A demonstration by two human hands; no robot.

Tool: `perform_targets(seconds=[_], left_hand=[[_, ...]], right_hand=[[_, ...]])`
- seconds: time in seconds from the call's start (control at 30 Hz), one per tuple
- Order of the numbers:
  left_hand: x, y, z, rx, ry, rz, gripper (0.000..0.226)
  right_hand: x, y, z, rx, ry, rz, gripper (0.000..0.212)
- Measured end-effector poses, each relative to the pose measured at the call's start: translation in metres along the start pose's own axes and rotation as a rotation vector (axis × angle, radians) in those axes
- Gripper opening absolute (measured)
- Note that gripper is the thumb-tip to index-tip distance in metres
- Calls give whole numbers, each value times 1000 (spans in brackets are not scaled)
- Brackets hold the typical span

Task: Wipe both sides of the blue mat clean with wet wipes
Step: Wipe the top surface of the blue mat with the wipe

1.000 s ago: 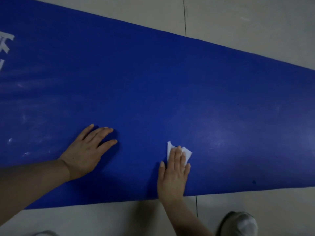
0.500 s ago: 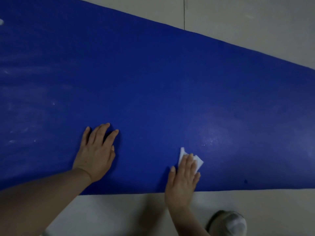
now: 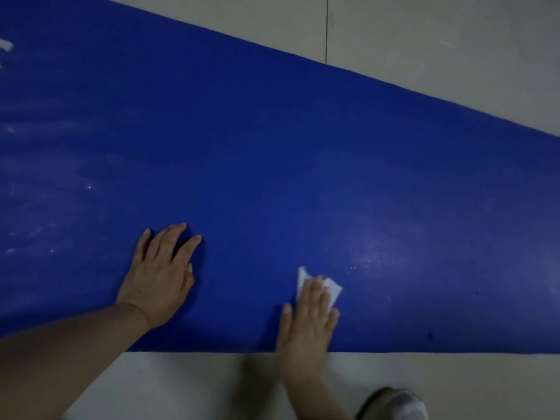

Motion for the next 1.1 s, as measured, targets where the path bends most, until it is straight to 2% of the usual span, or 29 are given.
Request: perform_targets(seconds=[0.1, 0.2, 0.27, 0.3, 0.43, 0.5, 0.57, 0.6, 0.67, 0.73, 0.87, 1.1], left_hand=[[-1, 0, 1, -3, -3, -9, 56], [0, 1, 0, -3, -8, -7, 55], [1, 1, -1, 0, -11, -3, 56], [1, 0, -1, 1, -11, -1, 56], [0, 0, 0, 1, -12, -3, 55], [0, 0, 0, 2, -15, -6, 55], [1, 0, -1, 6, -17, -11, 55], [1, 0, -1, 7, -20, -12, 55], [2, 0, -2, 8, -23, -11, 54], [1, 0, -1, 10, -26, -14, 53], [-1, 0, -1, 15, -40, -1, 51], [2, 0, -2, 23, -44, 2, 53]], right_hand=[[4, -11, -5, -165, -98, -72, 58], [-2, 6, 19, -15, -23, 44, 60], [-3, 13, 25, 125, 22, 50, 61], [-4, 12, 19, 130, 25, 45, 61], [5, -13, -23, -200, -113, -95, 58], [5, -11, -25, -275, -145, -128, 57], [0, 3, -10, -185, -100, -81, 58], [-3, 10, -1, -84, -45, -25, 61], [-5, 18, 3, 92, 32, -23, 65], [-5, 14, -13, 70, -16, -41, 65], [6, 1, -36, -183, -142, -123, 59], [-10, 31, 5, 102, -10, -16, 66]])
Point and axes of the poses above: each hand's wrist, its own y-axis towards the middle knuckle, its own x-axis out of the palm, z = x × y, the point moved 1 cm from there along y, towards the middle knuckle, and after that the axes turned 6 degrees about -z, right-handed, at the moved point
